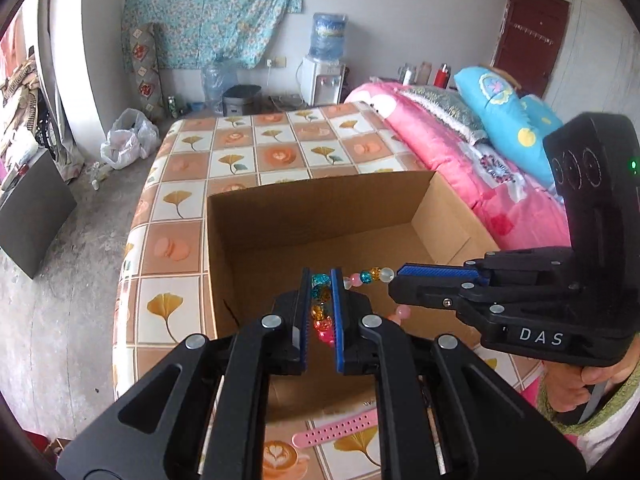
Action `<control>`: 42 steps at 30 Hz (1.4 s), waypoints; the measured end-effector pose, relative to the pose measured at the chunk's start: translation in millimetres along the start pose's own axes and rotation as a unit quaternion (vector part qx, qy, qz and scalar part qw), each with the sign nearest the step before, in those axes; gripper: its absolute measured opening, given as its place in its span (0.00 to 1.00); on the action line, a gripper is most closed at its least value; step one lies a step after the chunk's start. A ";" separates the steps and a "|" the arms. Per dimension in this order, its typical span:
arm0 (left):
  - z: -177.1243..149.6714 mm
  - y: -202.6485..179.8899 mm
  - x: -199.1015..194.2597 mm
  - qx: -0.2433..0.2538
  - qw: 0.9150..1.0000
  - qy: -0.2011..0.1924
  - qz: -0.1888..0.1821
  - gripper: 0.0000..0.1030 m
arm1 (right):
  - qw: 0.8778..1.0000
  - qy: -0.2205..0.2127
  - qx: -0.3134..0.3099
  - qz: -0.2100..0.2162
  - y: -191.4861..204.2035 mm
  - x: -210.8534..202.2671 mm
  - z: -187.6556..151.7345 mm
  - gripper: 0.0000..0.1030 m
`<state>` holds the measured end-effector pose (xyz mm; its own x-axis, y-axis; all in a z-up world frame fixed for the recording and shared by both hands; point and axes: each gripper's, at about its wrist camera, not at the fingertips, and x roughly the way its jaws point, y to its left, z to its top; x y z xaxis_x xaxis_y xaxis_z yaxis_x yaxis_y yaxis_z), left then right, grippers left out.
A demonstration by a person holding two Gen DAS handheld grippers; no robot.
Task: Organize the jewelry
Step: 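Lower the bead bracelet into the cardboard box and open the left tool, then grasp the black watch face with the right tool and lift the watch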
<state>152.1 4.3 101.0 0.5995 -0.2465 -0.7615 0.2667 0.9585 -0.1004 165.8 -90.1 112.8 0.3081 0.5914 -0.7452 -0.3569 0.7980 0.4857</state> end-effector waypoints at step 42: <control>-158.0 32.0 -36.0 -0.090 0.992 -0.001 0.088 0.88 | 0.982 -0.165 -0.019 -0.093 -40.9 -110.7 -132.7 0.58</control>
<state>19.8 66.4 24.0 0.6262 -0.0739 -0.7762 0.0185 0.9966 -0.0799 29.3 -203.7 114.8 0.6376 0.4462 -0.6280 -0.2979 0.8946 0.3332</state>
